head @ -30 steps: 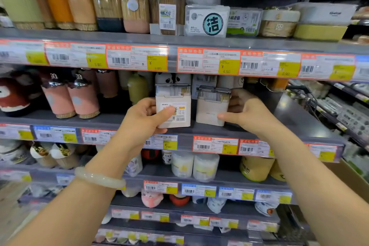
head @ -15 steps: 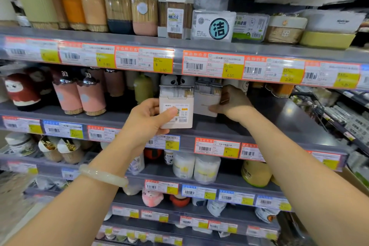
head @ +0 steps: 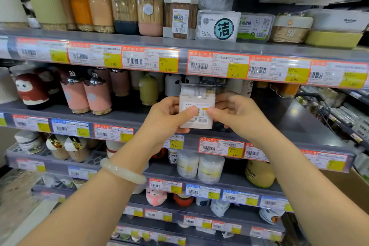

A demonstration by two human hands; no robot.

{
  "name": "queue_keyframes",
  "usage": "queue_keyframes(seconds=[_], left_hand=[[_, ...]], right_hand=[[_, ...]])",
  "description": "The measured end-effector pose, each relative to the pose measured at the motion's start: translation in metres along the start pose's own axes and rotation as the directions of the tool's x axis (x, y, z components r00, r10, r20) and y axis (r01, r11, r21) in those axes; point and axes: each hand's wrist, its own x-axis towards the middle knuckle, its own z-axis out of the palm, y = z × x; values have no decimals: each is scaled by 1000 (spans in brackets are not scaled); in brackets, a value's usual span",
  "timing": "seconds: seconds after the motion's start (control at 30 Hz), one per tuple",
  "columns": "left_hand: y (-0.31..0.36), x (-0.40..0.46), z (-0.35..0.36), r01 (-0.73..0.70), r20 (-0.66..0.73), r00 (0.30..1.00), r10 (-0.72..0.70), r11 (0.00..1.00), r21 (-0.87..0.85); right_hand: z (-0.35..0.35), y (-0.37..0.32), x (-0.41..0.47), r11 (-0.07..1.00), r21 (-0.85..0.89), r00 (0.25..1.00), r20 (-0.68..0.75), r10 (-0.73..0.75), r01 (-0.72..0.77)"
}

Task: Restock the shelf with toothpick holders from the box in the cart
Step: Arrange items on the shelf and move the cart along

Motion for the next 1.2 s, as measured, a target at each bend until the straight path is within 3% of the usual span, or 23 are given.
queue_keyframes(seconds=[0.23,0.57,0.83,1.2], left_hand=[[0,1,-3,34,249,968,-33,999,-2],[12,16,-5,-78,327,945,-22,954,291],[8,22,3,-94,308,951,-12,941,326],[-10,23,16,-103,72,995,76,843,527]], right_hand=[[-5,3,-7,986,163,998,-33,44,-38],[-8,8,-5,991,131,995,-101,27,-13],[-12,11,-4,995,95,992,-129,12,0],[-7,22,2,998,-15,986,-162,50,-53]])
